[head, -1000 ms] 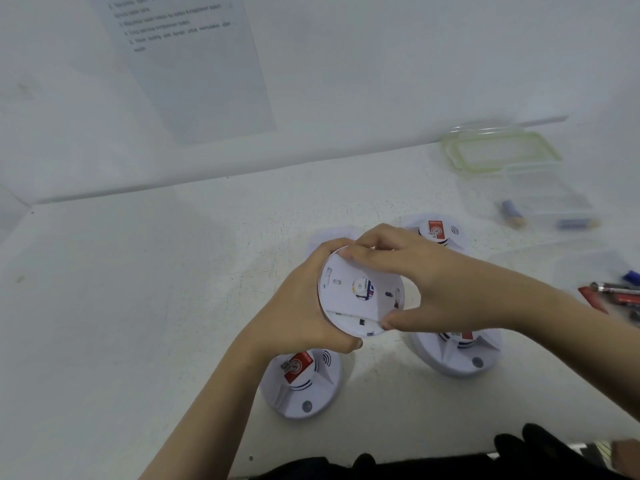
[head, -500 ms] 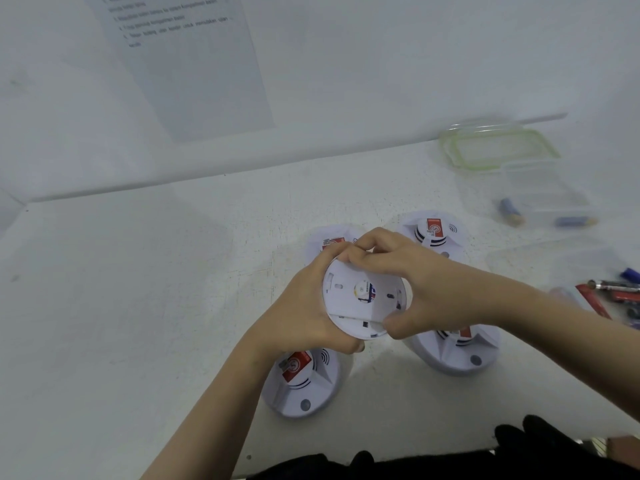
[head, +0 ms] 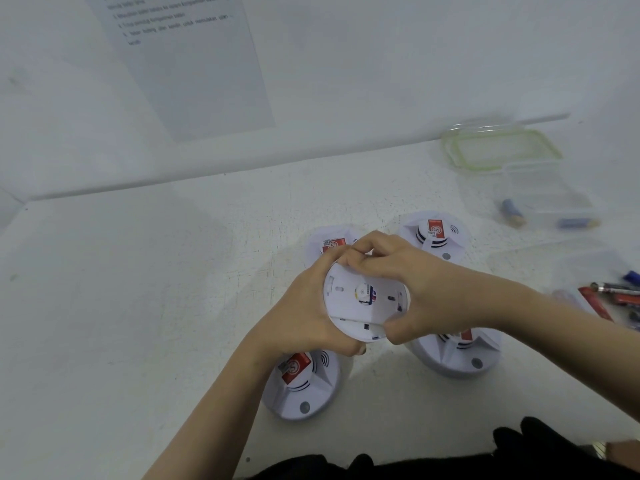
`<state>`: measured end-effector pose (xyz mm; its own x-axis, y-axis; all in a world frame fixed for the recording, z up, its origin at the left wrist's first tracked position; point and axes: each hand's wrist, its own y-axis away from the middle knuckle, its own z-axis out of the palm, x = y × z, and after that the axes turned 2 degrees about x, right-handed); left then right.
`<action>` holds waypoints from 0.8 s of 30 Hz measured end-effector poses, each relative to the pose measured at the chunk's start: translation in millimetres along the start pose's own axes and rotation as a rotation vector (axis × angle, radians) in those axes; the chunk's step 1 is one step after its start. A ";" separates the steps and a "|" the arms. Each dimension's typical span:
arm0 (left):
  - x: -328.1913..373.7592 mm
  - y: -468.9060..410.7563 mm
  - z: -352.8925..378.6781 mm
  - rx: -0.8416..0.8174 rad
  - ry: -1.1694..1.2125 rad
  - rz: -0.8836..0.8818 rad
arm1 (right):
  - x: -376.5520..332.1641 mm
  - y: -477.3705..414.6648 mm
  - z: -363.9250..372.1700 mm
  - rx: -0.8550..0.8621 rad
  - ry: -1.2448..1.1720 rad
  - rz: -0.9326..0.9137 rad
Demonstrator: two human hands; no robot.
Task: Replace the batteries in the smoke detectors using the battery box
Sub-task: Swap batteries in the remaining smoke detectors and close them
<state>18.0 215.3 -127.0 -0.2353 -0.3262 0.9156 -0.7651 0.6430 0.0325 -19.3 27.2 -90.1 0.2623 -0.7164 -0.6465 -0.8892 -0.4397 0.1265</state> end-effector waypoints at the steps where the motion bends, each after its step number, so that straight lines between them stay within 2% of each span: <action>1: -0.1 -0.3 0.3 0.000 0.002 0.001 | 0.8 -0.3 0.1 0.002 0.004 -0.004; 6: 1.9 -1.2 -1.3 -0.009 0.012 -0.004 | 3.5 1.3 -0.3 0.011 0.025 -0.021; 11: 7.8 -2.2 -7.9 0.043 0.013 0.029 | 1.0 3.6 0.5 0.157 0.088 -0.117; 18: 9.3 3.6 -8.2 0.073 0.005 0.066 | -0.7 6.2 10.5 0.192 -0.394 -0.046; 24: 9.7 12.7 -1.0 0.086 0.031 0.050 | -5.8 13.3 15.4 0.219 -0.557 -0.029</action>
<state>6.6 221.0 -117.3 -0.2567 -0.2724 0.9273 -0.8016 0.5961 -0.0468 -38.4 33.9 -96.2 0.1042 -0.2876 -0.9521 -0.9568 -0.2902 -0.0170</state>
